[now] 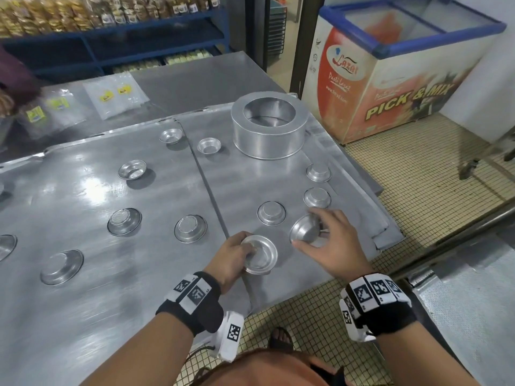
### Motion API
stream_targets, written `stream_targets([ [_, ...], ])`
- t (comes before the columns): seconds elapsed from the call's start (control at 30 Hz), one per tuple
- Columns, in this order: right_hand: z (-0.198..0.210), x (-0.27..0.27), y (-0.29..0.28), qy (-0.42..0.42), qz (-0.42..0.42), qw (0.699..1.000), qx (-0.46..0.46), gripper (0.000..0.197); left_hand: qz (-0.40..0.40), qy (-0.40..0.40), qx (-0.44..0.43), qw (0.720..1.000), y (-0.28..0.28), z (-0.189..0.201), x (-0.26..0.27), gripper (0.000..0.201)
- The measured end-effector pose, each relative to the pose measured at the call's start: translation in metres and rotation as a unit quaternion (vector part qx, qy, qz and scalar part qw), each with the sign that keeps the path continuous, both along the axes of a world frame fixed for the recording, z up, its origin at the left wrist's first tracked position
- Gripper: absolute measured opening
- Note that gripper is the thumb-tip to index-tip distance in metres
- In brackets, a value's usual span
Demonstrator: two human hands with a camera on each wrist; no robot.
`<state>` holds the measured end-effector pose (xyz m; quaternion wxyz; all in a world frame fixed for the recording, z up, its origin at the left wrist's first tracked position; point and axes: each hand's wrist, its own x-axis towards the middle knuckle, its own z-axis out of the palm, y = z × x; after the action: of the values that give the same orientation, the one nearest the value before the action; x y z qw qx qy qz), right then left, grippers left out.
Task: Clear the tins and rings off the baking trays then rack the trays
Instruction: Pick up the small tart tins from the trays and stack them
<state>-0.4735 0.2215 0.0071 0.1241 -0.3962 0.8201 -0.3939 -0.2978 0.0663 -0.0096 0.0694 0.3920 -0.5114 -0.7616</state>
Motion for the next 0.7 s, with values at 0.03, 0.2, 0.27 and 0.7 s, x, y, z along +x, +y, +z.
stream_targets([
  [0.03, 0.003, 0.006, -0.003, 0.000, 0.020, 0.999, -0.027, 0.073, 0.003, 0.002, -0.002, 1.000, 0.000, 0.002, 0.000, 0.035],
  [0.2, 0.010, 0.034, -0.018, -0.017, 0.097, 0.987, -0.125, 0.070, 0.017, 0.026, 0.044, 0.999, -0.002, 0.007, 0.001, 0.046],
  [0.27, 0.009, 0.041, -0.024, -0.019, 0.119, 0.983, -0.138, 0.067, 0.008, 0.040, 0.059, 0.997, -0.004, 0.009, 0.003, 0.045],
  [0.7, -0.001, 0.048, -0.041, -0.052, 0.202, 0.977, -0.032, 0.077, 0.002, 0.063, 0.041, 0.997, -0.016, 0.005, 0.013, 0.027],
])
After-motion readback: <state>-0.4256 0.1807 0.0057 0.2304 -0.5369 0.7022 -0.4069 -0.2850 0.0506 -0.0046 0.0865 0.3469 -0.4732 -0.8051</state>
